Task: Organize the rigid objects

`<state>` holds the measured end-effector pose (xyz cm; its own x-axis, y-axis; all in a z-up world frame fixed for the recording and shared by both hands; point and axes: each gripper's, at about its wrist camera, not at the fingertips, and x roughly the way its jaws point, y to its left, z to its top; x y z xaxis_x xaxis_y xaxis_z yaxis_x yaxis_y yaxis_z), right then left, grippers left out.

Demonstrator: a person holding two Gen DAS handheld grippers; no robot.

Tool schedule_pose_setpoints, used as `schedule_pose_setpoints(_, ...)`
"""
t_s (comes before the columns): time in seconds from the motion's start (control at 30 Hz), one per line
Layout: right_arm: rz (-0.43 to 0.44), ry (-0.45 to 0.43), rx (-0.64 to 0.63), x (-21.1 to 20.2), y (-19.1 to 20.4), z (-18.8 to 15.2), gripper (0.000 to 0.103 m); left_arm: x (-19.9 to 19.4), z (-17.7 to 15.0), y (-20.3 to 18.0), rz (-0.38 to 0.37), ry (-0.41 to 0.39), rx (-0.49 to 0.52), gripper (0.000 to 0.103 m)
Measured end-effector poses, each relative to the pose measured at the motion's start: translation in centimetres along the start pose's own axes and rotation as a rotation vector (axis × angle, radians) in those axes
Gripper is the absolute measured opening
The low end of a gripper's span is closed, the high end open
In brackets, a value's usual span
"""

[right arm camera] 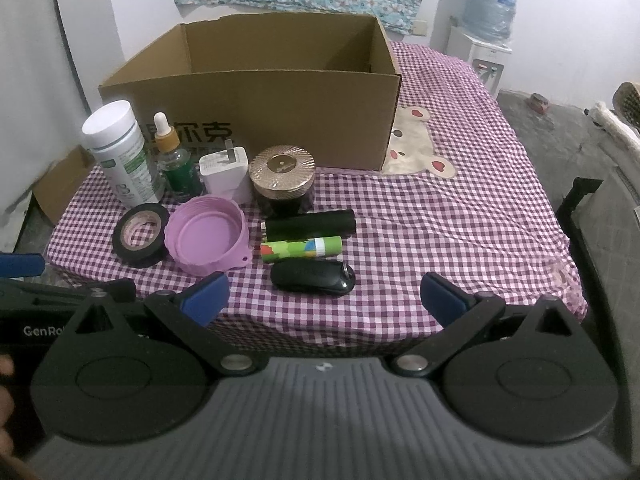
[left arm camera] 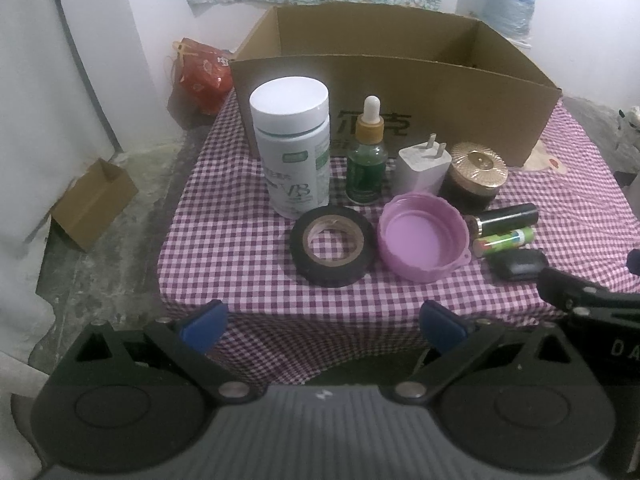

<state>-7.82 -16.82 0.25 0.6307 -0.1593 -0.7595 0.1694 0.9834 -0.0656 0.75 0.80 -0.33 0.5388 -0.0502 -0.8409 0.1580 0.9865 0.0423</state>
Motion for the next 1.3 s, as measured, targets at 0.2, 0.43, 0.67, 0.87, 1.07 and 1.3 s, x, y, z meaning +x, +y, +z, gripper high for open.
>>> schedule_pose_setpoints(0.2, 0.001, -0.001, -0.002, 0.0, 0.2, 0.0, 0.102, -0.1, -0.1, 0.1, 0.002, -0.002, 0.001, 0.103)
schedule_pose_setpoints(0.43, 0.001, -0.002, -0.003, 0.0, 0.2, 0.0, 0.102, -0.1, -0.1, 0.1, 0.005, -0.001, 0.000, 0.103)
schedule_pose_setpoints(0.67, -0.001, -0.001, 0.000, 0.0, 0.2, 0.0, 0.102, -0.1, -0.2, 0.1, 0.008, 0.000, 0.003, 0.103)
schedule_pose_setpoints(0.87, -0.019, -0.017, 0.011, -0.1, -0.9, -0.1, 0.102, -0.3, 0.0, -0.6, -0.004, -0.021, 0.040, 0.103)
schedule_pose_setpoints(1.07, -0.020, -0.054, 0.030, -0.2, -3.0, 0.0, 0.102, -0.1, 0.7, -2.4, -0.067, -0.046, 0.107, 0.102)
schedule_pose_setpoints(1.3, 0.050, -0.124, 0.055, -0.2, -6.1, 0.1, 0.102, -0.4, 1.0, -4.8, -0.199, -0.124, 0.170, 0.101)
